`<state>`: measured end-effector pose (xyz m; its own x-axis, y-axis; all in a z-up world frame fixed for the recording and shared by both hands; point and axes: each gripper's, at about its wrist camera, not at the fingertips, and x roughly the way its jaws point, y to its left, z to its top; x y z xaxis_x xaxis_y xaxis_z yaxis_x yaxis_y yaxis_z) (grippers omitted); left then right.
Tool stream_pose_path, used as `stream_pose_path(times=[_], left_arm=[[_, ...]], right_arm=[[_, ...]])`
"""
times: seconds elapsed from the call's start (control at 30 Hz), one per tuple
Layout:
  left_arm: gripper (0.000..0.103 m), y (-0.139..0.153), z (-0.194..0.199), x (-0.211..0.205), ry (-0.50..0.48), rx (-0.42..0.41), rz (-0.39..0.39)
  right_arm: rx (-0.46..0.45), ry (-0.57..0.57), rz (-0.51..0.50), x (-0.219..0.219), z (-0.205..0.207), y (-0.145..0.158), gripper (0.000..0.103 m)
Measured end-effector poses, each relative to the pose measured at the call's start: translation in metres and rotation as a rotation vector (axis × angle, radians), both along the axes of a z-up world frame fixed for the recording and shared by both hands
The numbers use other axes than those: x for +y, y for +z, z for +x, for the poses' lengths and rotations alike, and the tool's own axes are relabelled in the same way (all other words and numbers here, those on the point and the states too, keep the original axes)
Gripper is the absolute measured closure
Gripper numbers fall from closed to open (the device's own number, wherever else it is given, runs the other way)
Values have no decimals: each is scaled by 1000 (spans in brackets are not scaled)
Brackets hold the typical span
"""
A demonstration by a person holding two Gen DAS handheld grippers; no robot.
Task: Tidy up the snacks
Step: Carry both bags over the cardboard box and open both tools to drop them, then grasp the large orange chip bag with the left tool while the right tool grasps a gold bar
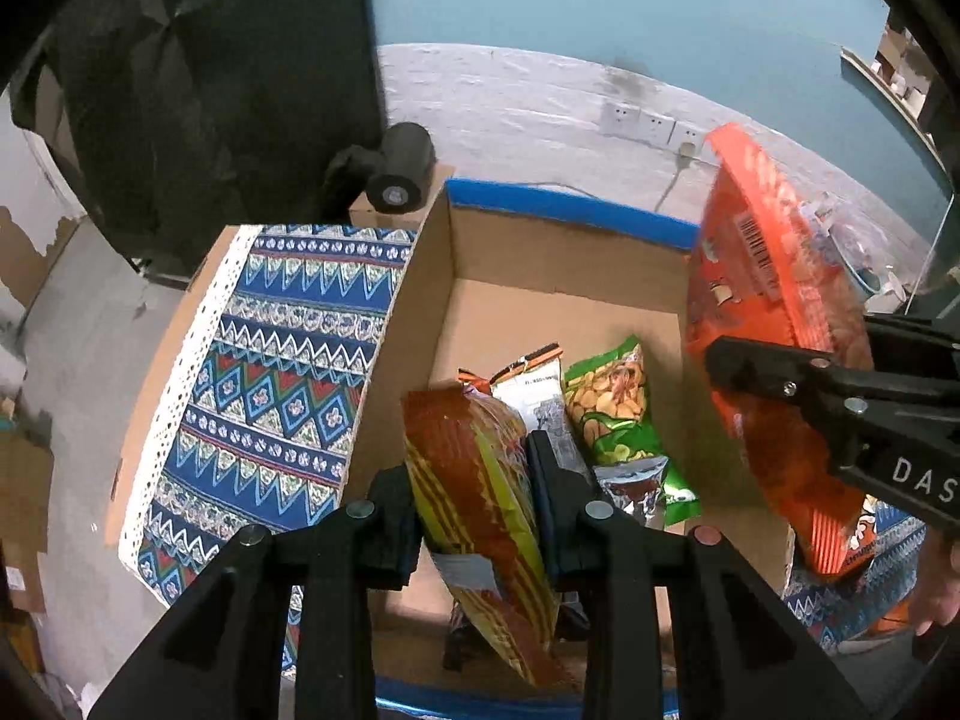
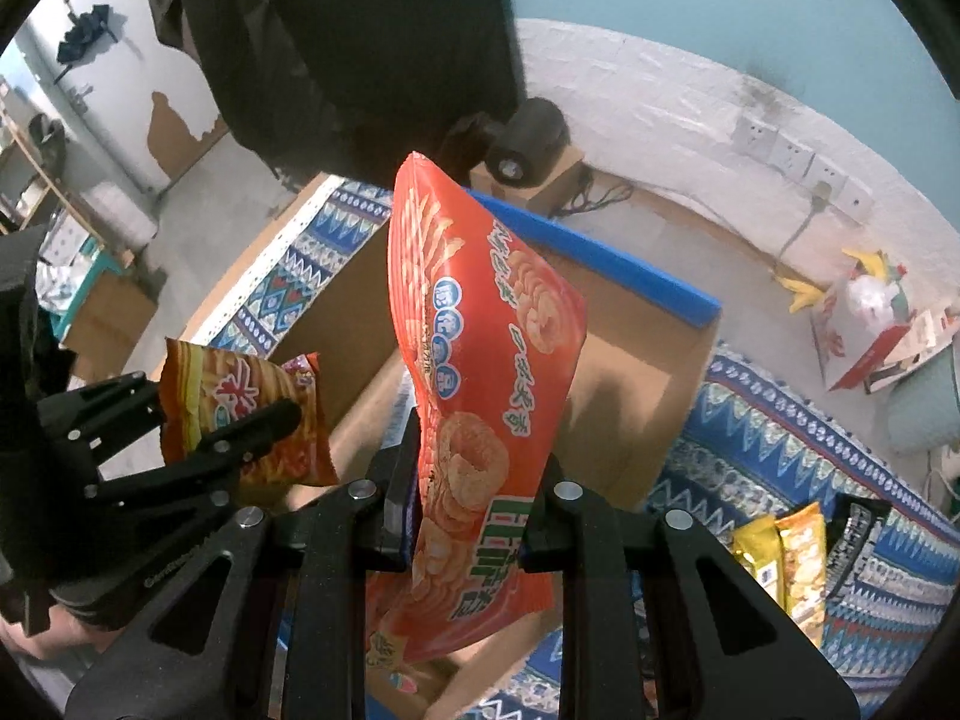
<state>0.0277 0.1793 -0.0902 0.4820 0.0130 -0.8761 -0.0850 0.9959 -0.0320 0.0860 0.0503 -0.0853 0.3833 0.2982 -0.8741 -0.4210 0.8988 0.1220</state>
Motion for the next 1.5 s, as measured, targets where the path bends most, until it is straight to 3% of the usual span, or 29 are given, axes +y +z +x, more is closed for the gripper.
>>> stream_pose_path(times=[0.07, 0.17, 0.4, 0.63, 0.7, 0.87, 0.93, 1.13, 1.5], left_arm=[[67, -1, 0, -1, 0, 6, 9], [44, -2, 0, -3, 4, 14, 23], [35, 5, 0, -16, 0, 8, 51], [34, 25, 3, -54, -41, 1, 76], [27, 33, 2, -70, -45, -18, 60], [24, 45, 0, -120, -112, -40, 95], [22, 46, -1, -138, -124, -41, 77], [22, 29, -2, -177, -140, 3, 12], [22, -16, -7, -234, -177, 120, -37]], right_arm=[[11, -2, -5, 1, 1, -3, 73], [3, -12, -15, -2, 1, -3, 54], [-11, -39, -22, -25, -4, 8, 47], [-57, -50, -67, -60, -17, 20, 40], [-64, -56, -79, -76, -23, 22, 40], [-69, -79, -106, -112, -35, 24, 40], [-68, -96, -108, -129, -40, 24, 40], [-52, -154, -120, -178, -56, 17, 39], [4, -229, -166, -251, -80, -19, 37]])
